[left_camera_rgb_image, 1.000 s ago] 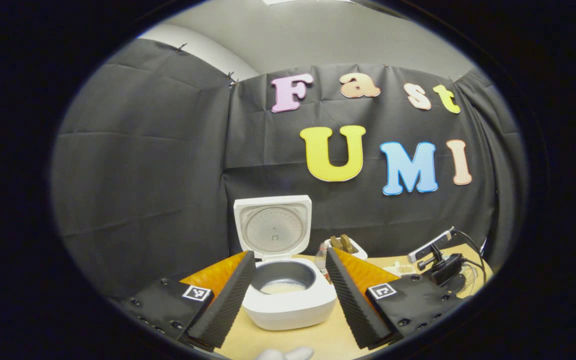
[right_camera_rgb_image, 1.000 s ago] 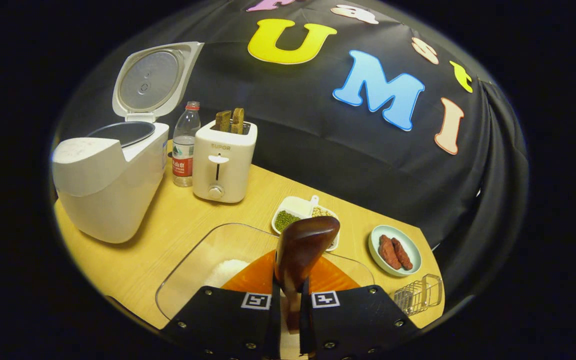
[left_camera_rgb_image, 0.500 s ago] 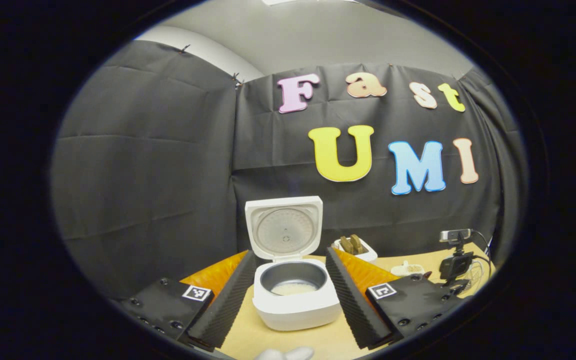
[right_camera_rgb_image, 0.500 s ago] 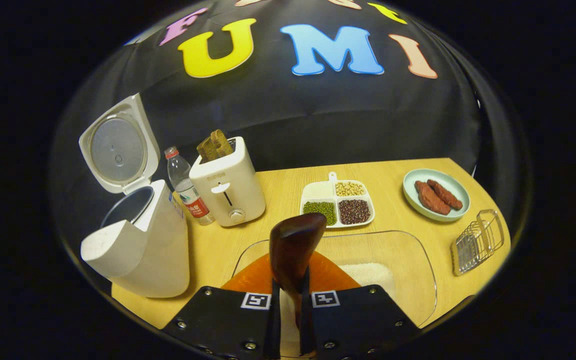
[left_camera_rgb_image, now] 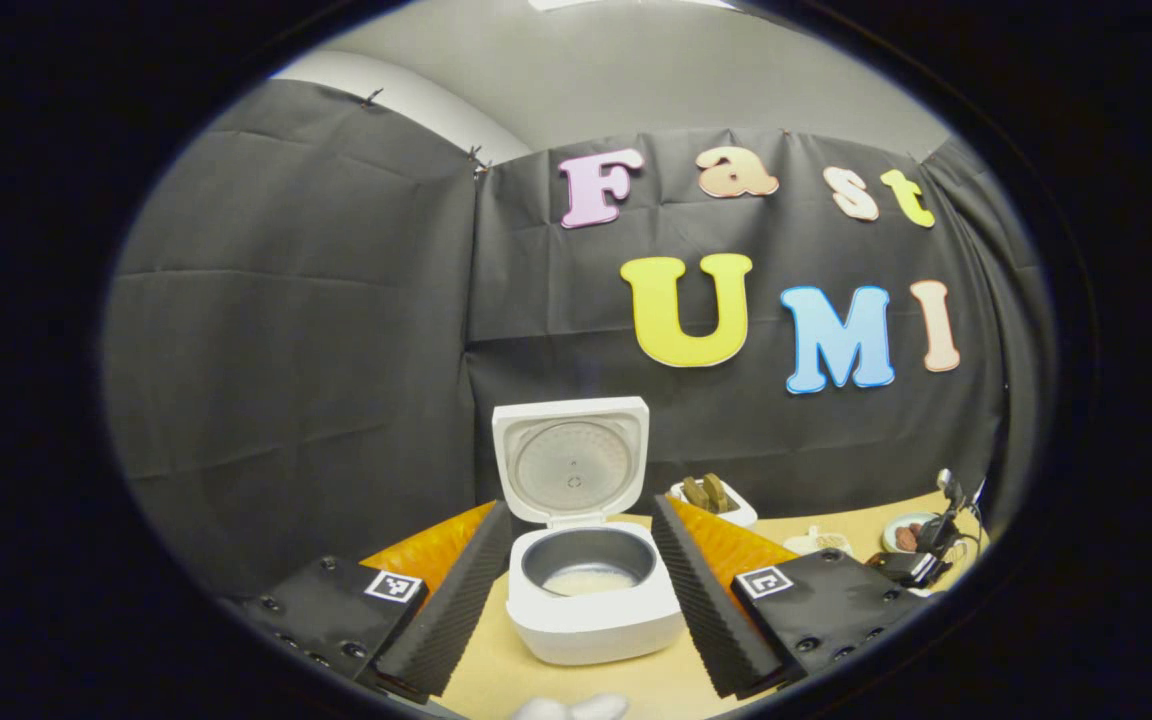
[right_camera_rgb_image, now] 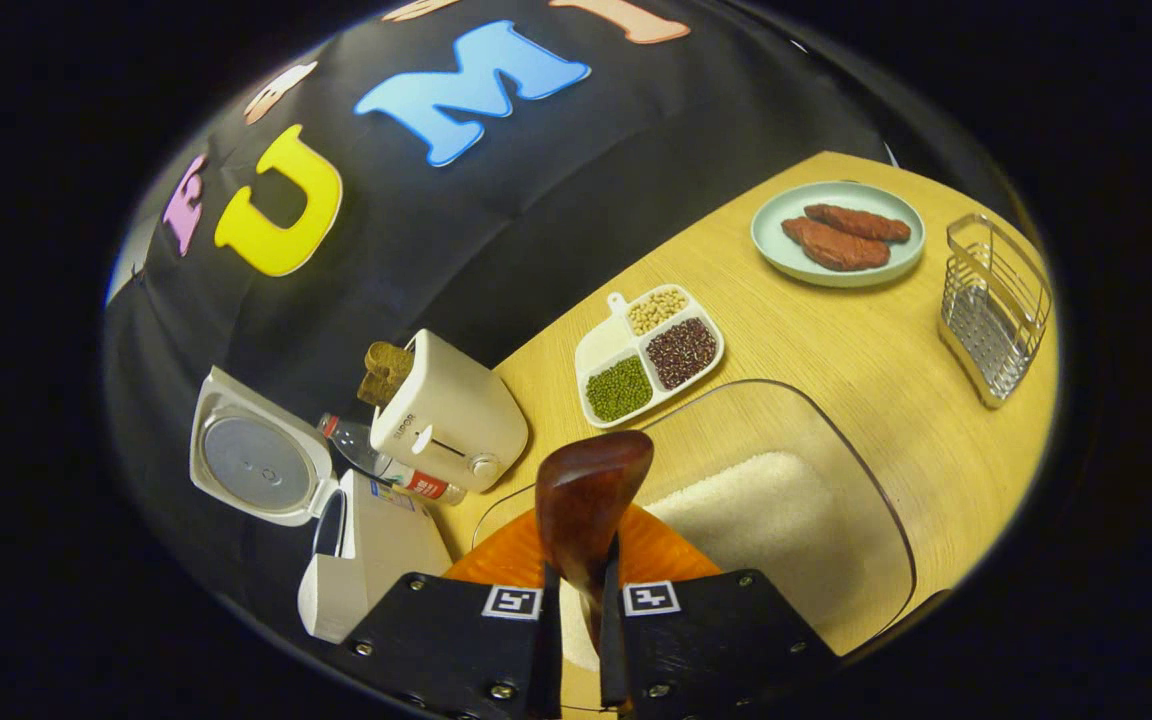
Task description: Close the left gripper, press the button to open the rice cooker; take a wooden spoon from the chopstick holder with the right hand, scoop a spoonful of rice and pour it into the rice cooker, then put the wooden spoon back into the chopstick holder.
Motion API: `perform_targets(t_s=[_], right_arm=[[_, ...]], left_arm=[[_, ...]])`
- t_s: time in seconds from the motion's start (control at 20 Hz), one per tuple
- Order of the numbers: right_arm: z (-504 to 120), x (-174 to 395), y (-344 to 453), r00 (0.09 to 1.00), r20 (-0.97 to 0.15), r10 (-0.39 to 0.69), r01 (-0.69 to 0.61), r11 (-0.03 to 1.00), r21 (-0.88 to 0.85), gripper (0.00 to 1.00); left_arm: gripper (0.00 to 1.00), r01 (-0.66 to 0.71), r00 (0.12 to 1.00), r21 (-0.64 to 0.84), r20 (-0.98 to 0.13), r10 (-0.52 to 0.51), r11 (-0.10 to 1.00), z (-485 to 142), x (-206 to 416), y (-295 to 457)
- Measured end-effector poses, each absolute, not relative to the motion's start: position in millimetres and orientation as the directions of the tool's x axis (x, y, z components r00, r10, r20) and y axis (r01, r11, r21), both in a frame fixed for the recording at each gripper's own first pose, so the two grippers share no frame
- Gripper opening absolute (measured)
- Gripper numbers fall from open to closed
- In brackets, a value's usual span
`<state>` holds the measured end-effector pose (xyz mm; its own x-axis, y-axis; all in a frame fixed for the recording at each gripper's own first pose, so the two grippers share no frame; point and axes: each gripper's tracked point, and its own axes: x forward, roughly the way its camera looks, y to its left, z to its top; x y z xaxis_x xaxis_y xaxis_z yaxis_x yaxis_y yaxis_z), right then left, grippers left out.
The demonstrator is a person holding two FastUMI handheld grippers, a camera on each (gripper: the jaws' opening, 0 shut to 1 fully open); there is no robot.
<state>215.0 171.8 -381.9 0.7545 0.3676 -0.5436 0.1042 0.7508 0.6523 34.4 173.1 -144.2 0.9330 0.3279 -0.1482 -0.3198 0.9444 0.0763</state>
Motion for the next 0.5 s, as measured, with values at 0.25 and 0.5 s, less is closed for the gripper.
perform_targets(t_s=[0.25,0.5], right_arm=[[-372,216,155,0.777,-0.484,0.401,0.136,0.644,0.753,0.15],[-347,221,131,0.819,-0.418,0.393,0.125,0.589,0.799,0.15]], left_arm=[[0.96,-0.304,0.939,0.085,-0.140,0.313,0.949,-140,38,166],[0.96,-0.289,0.945,0.083,-0.135,0.298,0.954,-137,39,161]])
